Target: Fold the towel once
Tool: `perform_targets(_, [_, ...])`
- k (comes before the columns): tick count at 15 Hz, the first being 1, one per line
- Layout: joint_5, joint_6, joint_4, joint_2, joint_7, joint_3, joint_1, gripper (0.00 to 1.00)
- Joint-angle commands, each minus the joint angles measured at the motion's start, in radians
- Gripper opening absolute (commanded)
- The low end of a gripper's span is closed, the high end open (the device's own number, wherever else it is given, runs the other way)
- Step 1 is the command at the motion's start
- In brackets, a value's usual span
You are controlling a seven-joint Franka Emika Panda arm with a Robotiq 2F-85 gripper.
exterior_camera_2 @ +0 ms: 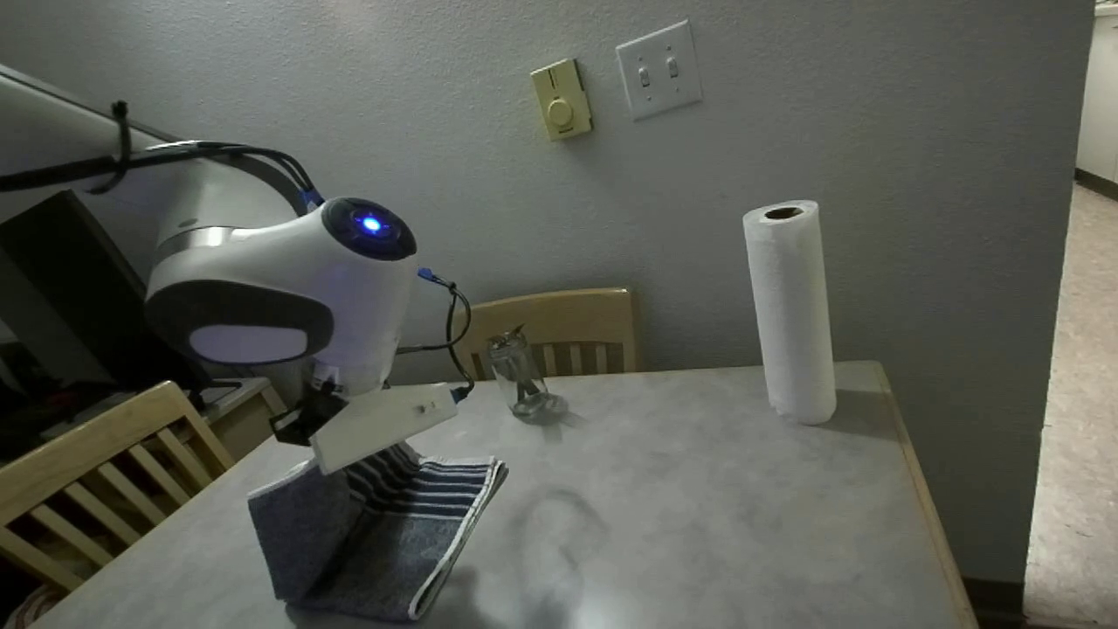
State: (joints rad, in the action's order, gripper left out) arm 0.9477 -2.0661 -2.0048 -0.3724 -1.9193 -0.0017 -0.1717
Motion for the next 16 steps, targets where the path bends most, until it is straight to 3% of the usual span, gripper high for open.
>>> perform_targets(1, [-0.054,0.063,0.084,-0.051,-0.02,-0.016,-0.005,0.02])
perform_targets(9, [-0.111,0.034,0.132,-0.06,0.011,-0.051,-0.027,0.02])
perform_targets(10, [-0.108,0.034,0.135,-0.063,0.012,-0.053,-0.03,0.24])
perform_targets(16, [-0.099,0.026,0.138,-0.082,0.031,-0.047,-0.029,0.67])
